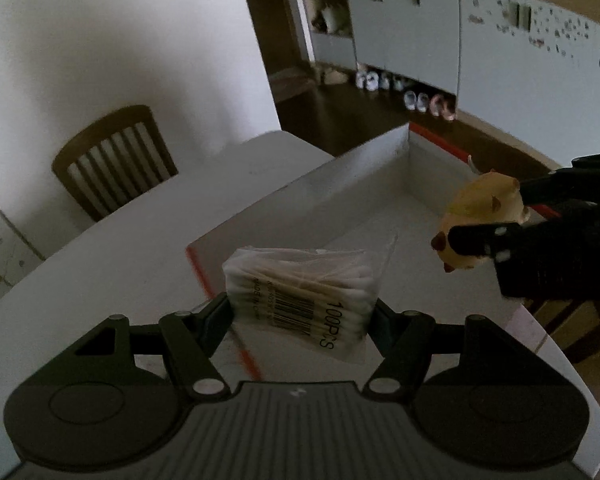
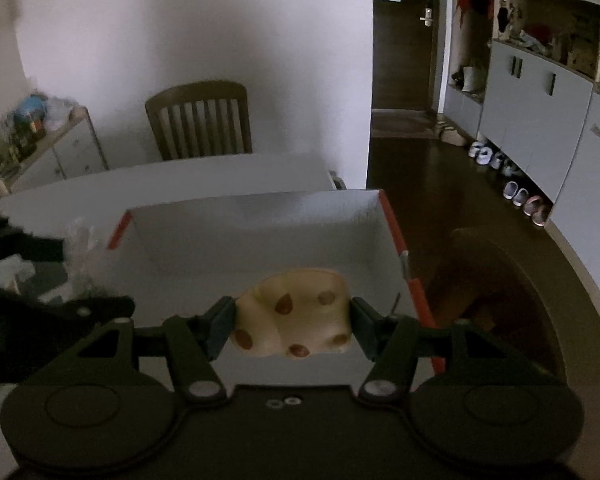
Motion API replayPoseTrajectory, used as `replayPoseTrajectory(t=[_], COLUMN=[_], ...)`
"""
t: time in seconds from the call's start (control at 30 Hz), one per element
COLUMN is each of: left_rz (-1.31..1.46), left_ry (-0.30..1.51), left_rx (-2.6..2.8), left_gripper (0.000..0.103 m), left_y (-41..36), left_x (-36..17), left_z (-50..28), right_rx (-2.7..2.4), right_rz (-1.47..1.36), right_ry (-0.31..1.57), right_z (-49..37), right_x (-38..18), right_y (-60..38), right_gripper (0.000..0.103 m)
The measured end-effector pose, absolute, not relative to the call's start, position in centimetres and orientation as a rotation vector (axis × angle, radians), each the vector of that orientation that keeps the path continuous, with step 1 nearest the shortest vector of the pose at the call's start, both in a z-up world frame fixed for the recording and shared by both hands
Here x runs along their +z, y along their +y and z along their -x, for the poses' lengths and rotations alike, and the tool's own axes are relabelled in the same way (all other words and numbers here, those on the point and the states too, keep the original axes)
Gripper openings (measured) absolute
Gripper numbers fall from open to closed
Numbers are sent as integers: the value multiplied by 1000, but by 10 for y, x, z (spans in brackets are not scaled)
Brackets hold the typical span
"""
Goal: Organize objects
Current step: 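Carry the cotton swabs and yellow plush with both grippers over the red box, then open both grippers to drop the swabs and yellow plush into the box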
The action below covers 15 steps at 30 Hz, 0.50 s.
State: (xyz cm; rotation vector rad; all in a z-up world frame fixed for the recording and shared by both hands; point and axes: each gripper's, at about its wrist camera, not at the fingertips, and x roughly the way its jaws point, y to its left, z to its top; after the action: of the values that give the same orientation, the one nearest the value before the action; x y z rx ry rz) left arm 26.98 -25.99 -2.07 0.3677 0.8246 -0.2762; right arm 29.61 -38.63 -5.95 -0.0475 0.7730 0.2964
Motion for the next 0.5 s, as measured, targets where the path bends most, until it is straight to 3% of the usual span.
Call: replayPoseTrajectory(t=[0.4,0.5], left_rz=[-362,-419], left_ry=[1142,1148], left_rx=[-283,-262], left_gripper=[70,70], left_y=[-279,-285], left_x=[-88,-97], left_z=[-347,-352], right_rx=[385,401], right_rz=[164,203], right_ry=[932,968], right_z=[-325,-330], right_x=[-102,-109], right_y=[-371,-364], right_gripper=[62,62])
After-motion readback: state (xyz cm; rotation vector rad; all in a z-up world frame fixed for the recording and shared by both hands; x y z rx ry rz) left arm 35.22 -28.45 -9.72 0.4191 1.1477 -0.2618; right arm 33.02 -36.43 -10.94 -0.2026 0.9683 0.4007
